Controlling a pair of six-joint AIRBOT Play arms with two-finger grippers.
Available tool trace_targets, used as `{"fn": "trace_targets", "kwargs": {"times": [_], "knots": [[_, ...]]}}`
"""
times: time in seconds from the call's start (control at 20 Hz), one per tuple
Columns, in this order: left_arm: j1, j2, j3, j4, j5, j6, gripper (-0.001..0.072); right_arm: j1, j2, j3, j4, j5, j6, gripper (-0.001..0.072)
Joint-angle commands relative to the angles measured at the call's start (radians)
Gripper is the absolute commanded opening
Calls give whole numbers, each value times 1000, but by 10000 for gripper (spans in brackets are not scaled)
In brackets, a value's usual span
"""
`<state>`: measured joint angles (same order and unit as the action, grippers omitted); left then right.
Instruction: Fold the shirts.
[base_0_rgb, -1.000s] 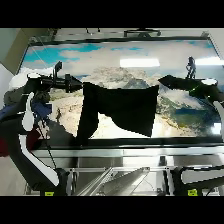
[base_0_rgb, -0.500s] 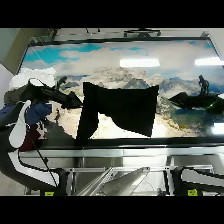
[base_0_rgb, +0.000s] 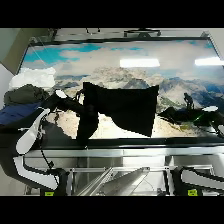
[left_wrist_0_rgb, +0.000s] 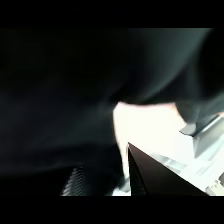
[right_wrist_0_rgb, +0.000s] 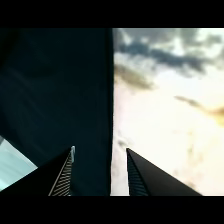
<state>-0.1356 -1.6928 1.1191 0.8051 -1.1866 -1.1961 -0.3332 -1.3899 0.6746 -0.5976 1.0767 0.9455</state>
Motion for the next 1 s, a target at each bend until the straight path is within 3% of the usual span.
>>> {"fn": "trace_targets", "kwargs": {"times": [0.0, 0.15, 0.2, 0.25, 0.5, 0.6, 0.75, 0.85, 0.95], "knots": [[-53, -38, 57, 5, 27, 1, 285, 100, -34, -11, 0, -26, 15, 400], [-48, -37, 106, 6, 3, 0, 282, 142, -56, -11, 0, -33, 37, 399], [-43, -37, 113, 6, -11, 0, 194, 154, -63, -11, 1, -40, 40, 398], [-36, -37, 113, 5, -24, 0, 15, 167, -71, -11, 0, -49, 48, 398], [-6, -37, 114, 3, -37, 1, 24, 238, -137, -11, 70, -48, 46, 358], [15, -30, 113, -11, -37, 2, 25, 282, -138, -11, 72, -1, 46, 225], [66, 5, 113, -82, -47, 29, 25, 299, -129, -11, 71, 99, 42, 221], [99, 36, 113, -84, -70, 31, 25, 280, -97, -11, 70, 139, 35, 24], [140, 82, 113, -130, -117, 66, 24, 230, -26, -2, 71, 193, 35, 15]]}}
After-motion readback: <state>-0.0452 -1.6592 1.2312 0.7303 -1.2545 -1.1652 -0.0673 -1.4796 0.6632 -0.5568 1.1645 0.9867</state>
